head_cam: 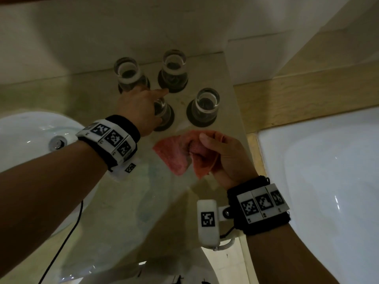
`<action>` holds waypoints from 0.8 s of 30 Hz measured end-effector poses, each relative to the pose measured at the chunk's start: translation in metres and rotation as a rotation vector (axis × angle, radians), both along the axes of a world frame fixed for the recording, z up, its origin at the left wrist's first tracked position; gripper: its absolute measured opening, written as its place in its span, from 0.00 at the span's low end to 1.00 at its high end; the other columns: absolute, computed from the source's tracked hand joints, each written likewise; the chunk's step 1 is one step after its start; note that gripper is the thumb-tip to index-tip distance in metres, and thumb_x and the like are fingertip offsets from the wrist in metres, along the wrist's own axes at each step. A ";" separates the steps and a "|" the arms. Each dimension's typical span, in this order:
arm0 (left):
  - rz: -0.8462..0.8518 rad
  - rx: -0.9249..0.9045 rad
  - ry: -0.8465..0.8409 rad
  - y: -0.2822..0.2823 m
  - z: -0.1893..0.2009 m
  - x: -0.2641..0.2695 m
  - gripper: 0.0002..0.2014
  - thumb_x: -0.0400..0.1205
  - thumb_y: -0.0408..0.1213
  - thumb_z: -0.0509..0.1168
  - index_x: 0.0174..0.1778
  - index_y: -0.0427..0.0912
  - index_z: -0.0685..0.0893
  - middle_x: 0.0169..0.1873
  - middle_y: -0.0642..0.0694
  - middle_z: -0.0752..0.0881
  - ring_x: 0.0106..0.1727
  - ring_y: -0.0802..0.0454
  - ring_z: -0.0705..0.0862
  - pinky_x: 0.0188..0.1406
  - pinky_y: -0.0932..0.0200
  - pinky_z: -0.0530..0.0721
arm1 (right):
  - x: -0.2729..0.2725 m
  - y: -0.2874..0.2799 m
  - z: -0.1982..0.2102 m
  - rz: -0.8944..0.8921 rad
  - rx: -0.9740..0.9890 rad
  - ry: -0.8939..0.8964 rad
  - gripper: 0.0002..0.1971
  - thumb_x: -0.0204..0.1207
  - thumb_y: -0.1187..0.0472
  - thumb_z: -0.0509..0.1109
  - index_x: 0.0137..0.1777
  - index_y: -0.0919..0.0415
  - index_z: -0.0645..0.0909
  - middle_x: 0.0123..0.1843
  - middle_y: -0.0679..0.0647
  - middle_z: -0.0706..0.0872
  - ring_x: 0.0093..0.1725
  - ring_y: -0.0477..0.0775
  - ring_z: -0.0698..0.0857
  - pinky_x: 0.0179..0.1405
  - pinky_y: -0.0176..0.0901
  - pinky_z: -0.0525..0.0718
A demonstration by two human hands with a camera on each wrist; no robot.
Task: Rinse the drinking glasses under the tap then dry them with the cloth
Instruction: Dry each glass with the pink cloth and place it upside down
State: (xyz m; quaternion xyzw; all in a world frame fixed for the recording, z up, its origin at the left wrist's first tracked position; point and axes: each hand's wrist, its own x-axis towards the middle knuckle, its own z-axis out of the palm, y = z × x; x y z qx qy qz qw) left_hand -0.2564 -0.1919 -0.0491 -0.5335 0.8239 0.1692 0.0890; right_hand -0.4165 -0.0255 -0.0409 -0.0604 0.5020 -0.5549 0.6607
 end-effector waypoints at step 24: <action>0.204 0.378 0.880 0.077 0.097 0.128 0.24 0.69 0.60 0.73 0.59 0.57 0.82 0.51 0.56 0.90 0.51 0.61 0.89 0.54 0.56 0.88 | 0.102 -0.066 0.125 0.589 -0.470 0.813 0.16 0.76 0.79 0.71 0.50 0.56 0.87 0.33 0.39 0.91 0.35 0.37 0.89 0.38 0.33 0.85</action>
